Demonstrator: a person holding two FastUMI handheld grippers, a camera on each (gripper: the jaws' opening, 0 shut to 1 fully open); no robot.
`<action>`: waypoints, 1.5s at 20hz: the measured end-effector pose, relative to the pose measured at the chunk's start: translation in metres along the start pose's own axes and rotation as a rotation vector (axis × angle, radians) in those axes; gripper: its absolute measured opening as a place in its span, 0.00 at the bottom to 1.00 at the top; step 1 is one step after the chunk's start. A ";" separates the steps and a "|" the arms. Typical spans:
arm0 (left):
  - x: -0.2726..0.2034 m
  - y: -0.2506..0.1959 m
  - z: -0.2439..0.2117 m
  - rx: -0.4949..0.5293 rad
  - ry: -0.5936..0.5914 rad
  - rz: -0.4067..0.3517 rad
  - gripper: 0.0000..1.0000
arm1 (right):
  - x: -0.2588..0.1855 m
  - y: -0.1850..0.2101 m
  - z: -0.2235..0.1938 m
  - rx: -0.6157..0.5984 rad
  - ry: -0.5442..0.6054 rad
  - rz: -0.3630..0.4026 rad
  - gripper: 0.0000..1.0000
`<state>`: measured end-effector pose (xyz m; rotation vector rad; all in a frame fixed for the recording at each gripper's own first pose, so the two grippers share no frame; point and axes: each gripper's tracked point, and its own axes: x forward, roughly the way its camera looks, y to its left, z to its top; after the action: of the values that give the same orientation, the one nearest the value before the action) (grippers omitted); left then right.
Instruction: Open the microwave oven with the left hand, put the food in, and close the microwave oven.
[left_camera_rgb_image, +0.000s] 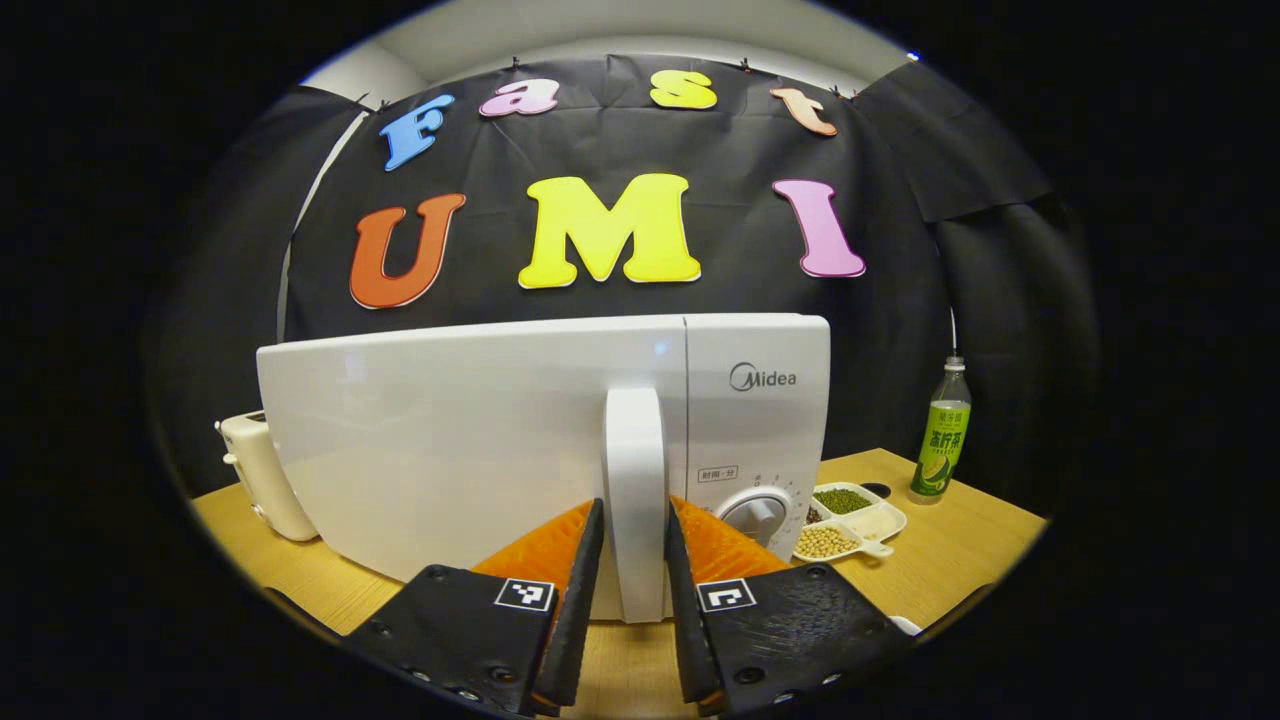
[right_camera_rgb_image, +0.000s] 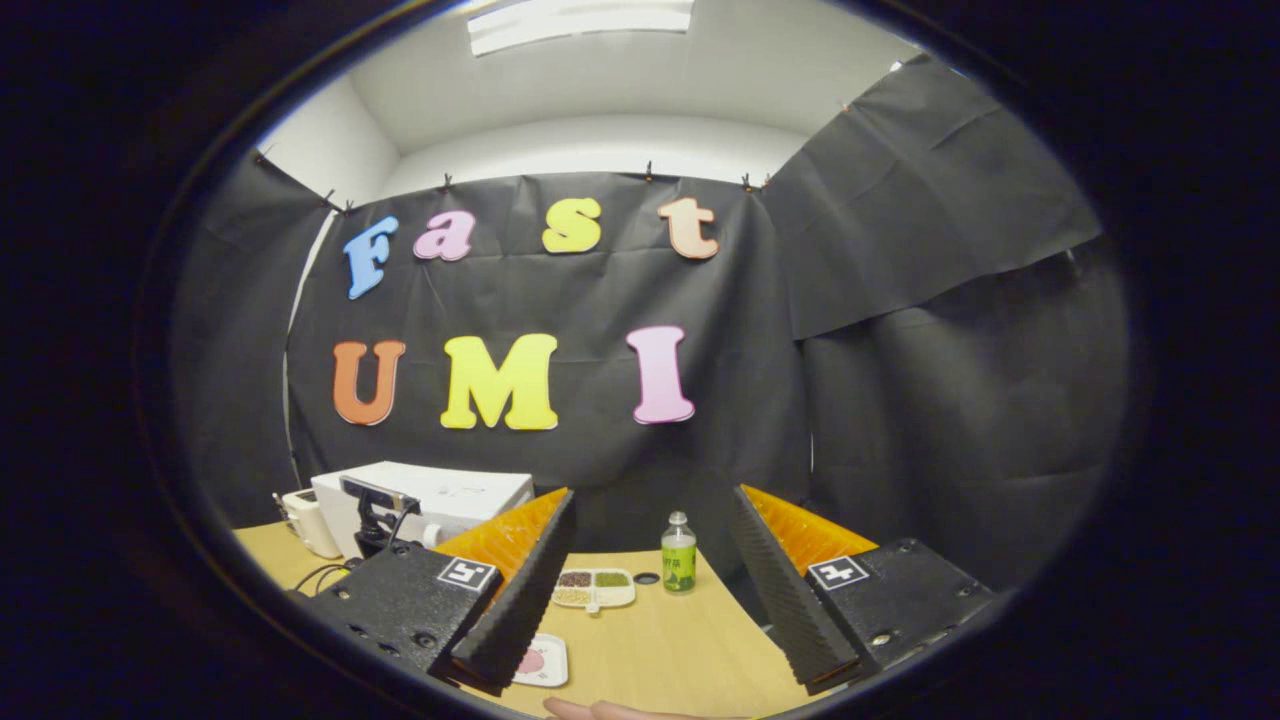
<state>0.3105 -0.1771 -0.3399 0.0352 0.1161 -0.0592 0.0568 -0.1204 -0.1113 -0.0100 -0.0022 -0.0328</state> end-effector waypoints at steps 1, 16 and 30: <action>-0.001 0.000 -0.001 0.001 0.007 -0.003 0.37 | 0.000 -0.001 -0.003 0.001 -0.003 0.008 0.98; -0.003 -0.004 -0.002 -0.050 0.037 0.000 0.11 | 0.016 -0.024 -0.044 0.034 0.073 -0.008 0.98; -0.077 0.005 -0.011 -0.082 0.047 -0.134 0.10 | 0.008 -0.024 -0.049 0.014 0.087 -0.021 0.98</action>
<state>0.2331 -0.1674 -0.3420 -0.0527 0.1681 -0.1872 0.0645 -0.1455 -0.1600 0.0050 0.0846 -0.0544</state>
